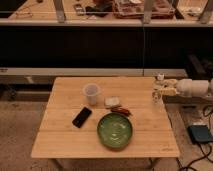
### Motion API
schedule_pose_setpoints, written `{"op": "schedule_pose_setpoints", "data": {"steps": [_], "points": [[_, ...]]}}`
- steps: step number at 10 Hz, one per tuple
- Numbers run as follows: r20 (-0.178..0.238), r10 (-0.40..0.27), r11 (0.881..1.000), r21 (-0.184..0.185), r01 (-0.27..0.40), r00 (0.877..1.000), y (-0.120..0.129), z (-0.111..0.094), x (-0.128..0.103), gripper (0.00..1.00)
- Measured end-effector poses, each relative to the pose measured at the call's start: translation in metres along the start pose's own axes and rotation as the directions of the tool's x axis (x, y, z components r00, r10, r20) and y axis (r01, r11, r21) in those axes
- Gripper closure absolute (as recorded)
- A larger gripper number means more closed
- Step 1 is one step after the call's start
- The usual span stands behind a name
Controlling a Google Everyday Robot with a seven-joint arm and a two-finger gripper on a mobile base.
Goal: Stand the bottle upright
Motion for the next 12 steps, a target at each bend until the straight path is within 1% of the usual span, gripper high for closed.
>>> {"op": "schedule_pose_setpoints", "data": {"steps": [2, 3, 4, 6, 12], "points": [[-0.008, -0.001, 1.0, -0.003, 0.001, 1.0, -0.0001, -0.0008, -0.0003, 1.0], [-0.045, -0.017, 1.0, -0.003, 0.017, 0.999, -0.0019, 0.0002, 0.0031, 1.0], [-0.068, -0.035, 0.999, -0.003, 0.035, 0.997, -0.0032, -0.0007, 0.0059, 1.0], [-0.071, -0.046, 0.999, -0.001, 0.046, 0.996, -0.0035, 0.0009, 0.0088, 1.0], [-0.072, -0.045, 0.999, -0.001, 0.045, 0.996, -0.0036, 0.0007, 0.0085, 1.0]]}}
